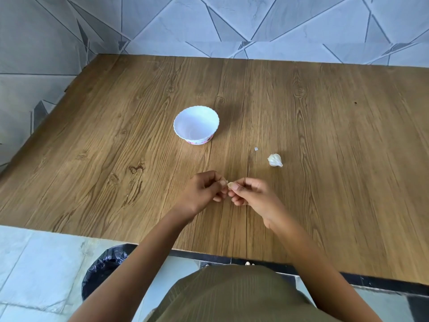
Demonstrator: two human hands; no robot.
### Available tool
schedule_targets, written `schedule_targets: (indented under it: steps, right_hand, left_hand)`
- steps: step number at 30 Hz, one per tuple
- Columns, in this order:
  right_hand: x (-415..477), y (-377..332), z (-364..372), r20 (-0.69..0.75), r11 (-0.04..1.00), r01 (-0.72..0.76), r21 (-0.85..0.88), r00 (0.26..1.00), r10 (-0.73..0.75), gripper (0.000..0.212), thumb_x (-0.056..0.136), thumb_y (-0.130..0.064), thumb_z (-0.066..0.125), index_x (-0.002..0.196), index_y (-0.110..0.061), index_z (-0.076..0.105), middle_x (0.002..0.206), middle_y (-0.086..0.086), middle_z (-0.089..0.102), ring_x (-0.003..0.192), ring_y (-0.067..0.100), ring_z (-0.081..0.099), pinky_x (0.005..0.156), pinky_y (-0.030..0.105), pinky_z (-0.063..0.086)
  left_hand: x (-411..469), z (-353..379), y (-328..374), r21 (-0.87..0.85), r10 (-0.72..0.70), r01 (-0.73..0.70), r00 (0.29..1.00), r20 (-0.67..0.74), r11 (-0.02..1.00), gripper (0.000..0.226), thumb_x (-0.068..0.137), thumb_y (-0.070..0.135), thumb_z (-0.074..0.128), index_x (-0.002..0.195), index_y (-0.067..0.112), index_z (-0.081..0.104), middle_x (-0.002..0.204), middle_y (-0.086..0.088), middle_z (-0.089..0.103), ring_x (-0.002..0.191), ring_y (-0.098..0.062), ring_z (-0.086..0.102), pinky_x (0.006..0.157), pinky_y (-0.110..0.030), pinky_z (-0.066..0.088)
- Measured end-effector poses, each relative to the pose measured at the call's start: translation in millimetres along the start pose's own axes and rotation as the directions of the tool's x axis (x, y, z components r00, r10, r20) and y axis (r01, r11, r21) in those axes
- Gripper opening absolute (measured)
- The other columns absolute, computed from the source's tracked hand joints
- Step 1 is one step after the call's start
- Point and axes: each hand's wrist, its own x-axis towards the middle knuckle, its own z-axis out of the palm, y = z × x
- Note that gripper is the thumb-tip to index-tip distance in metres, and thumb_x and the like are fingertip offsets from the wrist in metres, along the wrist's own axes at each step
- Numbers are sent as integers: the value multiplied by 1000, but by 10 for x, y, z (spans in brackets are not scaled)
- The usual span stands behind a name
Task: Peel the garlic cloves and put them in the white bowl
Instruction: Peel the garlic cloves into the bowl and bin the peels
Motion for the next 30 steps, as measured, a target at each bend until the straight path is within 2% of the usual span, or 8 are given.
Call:
schedule_targets:
  steps: [2, 5, 7, 12, 15, 19, 24, 30]
  right_hand:
    - [2, 16, 9, -4, 1000, 25, 12, 1000, -25, 9, 88, -11, 62, 86, -6, 68, 72, 1, 67, 62, 3, 62, 61, 15, 51]
    - [3, 37, 3, -31, 998, 60, 8, 998, -59, 8, 87, -10, 63, 88, -5, 69, 74, 3, 68, 64, 3, 63, 62, 14, 52]
    - [-3, 48, 7, -49, 997, 75, -4, 996, -75, 6, 87, -8, 63, 88, -7, 69, 76, 4, 68, 64, 4, 63, 62, 15, 52]
    - [-8, 66, 24, -95, 993, 119, -28, 988, -121, 6, 87, -7, 63, 88, -8, 69, 76, 6, 69, 63, 5, 64, 60, 15, 51]
    - [-7, 64, 32, -130, 987, 151, -56, 979, -157, 4, 86, -9, 65, 85, -9, 69, 75, 5, 69, 64, 7, 64, 61, 16, 52]
    - [-11, 86, 44, -148, 945, 234, -227, 951, -271, 11, 87, -8, 64, 81, -16, 68, 73, 6, 69, 67, 16, 66, 66, 29, 56]
    - [-42, 126, 81, -125, 819, 374, -436, 875, -467, 7, 84, -11, 69, 82, -4, 70, 72, 0, 68, 66, 14, 63, 65, 31, 53]
    - [-37, 114, 56, -148, 774, 369, -515, 851, -504, 18, 77, -19, 76, 74, -8, 61, 65, -11, 57, 59, 4, 53, 56, 24, 45]
  left_hand:
    - [5, -16, 21, 63, -33, 37, 997, -64, 997, 15, 94, 5, 52, 87, -1, 64, 75, -8, 66, 68, -19, 63, 61, -25, 51]
    - [8, -72, 0, 455, 180, -114, 978, -104, 883, 17, 92, 11, 56, 92, 4, 72, 77, -4, 66, 68, -18, 62, 66, -30, 51]
    - [-7, -84, 1, 593, 272, -167, 958, -92, 788, 13, 87, 16, 64, 91, 8, 74, 84, -5, 67, 70, -18, 61, 67, -33, 50]
    - [-35, -73, 49, 432, 256, -163, 952, -166, 887, 12, 74, 10, 78, 77, 10, 67, 73, 8, 64, 63, -8, 62, 62, -23, 52]
    - [-44, -79, 92, 148, 49, -36, 996, -79, 988, 4, 83, 14, 70, 85, 11, 71, 70, -1, 69, 66, -12, 66, 64, -23, 56]
    - [-55, -70, 133, -143, -74, 74, 997, 0, 987, 8, 86, 14, 67, 88, 9, 72, 78, -9, 73, 71, -12, 69, 63, -19, 55]
    - [-30, -63, 110, -117, -99, 97, 995, -13, 988, 10, 85, 13, 67, 85, 3, 70, 77, -14, 71, 67, -12, 67, 60, -18, 54]
    - [-42, -89, 73, -129, -114, 103, 990, -85, 986, 9, 85, 6, 66, 85, -2, 66, 76, -15, 71, 68, -15, 69, 58, -20, 54]
